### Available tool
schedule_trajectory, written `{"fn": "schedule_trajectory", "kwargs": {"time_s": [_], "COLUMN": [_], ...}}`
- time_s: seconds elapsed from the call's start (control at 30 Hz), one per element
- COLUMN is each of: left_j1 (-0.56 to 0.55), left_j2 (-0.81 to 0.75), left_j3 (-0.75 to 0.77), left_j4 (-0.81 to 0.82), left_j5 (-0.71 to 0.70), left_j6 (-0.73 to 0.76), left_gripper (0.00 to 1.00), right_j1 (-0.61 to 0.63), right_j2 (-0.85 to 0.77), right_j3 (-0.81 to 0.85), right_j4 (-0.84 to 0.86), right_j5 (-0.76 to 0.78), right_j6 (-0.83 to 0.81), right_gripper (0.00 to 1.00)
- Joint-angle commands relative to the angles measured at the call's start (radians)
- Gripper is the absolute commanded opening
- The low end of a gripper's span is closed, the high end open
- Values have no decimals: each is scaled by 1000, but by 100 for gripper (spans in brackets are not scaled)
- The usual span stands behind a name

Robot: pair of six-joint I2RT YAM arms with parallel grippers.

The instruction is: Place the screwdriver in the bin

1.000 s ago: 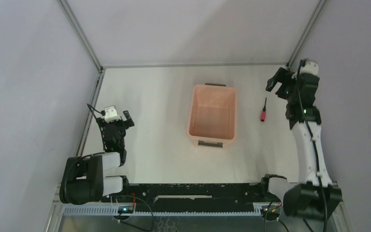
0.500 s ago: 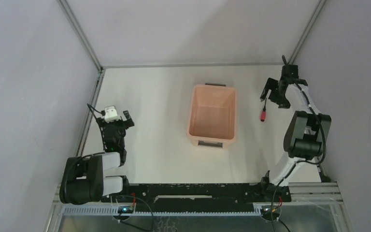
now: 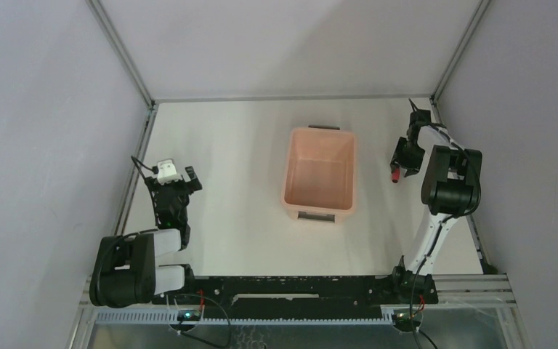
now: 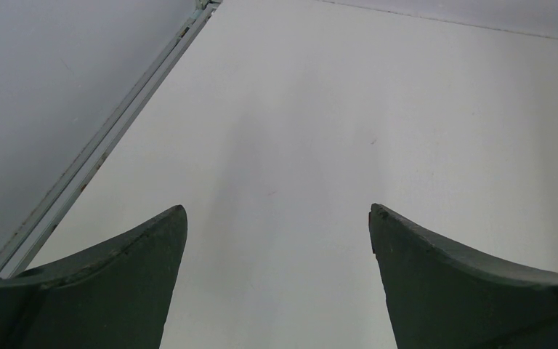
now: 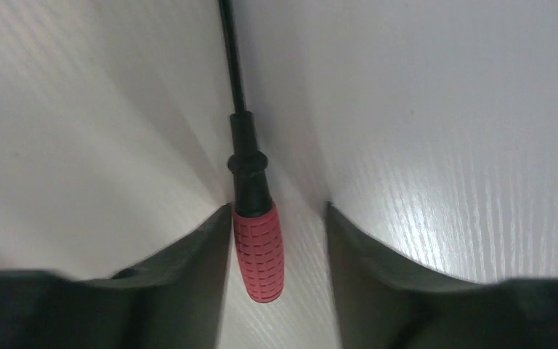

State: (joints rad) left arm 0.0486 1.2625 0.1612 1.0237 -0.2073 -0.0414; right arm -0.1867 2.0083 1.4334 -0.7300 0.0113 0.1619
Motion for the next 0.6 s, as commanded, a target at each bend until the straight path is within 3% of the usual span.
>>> {"fn": "schedule_trajectory", "kwargs": {"time_s": [0.0,0.07,0.2,0.57], "left_j1": [-4,-4,-3,-4], "left_j2": [-5,-5,-5,-5], "left_j3": [33,33,33,32], "left_j4": [28,28,27,28], "left_j5": [-9,-10,-10,-10], "left_j6": [19,19,18,19], "left_gripper": [100,100,100,100], "right_j1": [10,10,12,52], "right_j2": [13,6,-38,-224], "right_j3": [20,20,25,230], "right_j4": [-23,-33,-46,-289], "right_j5": [63,73,76,54], "right_j6": [3,1,-7,-97], "right_gripper": [41,25,2,0]}}
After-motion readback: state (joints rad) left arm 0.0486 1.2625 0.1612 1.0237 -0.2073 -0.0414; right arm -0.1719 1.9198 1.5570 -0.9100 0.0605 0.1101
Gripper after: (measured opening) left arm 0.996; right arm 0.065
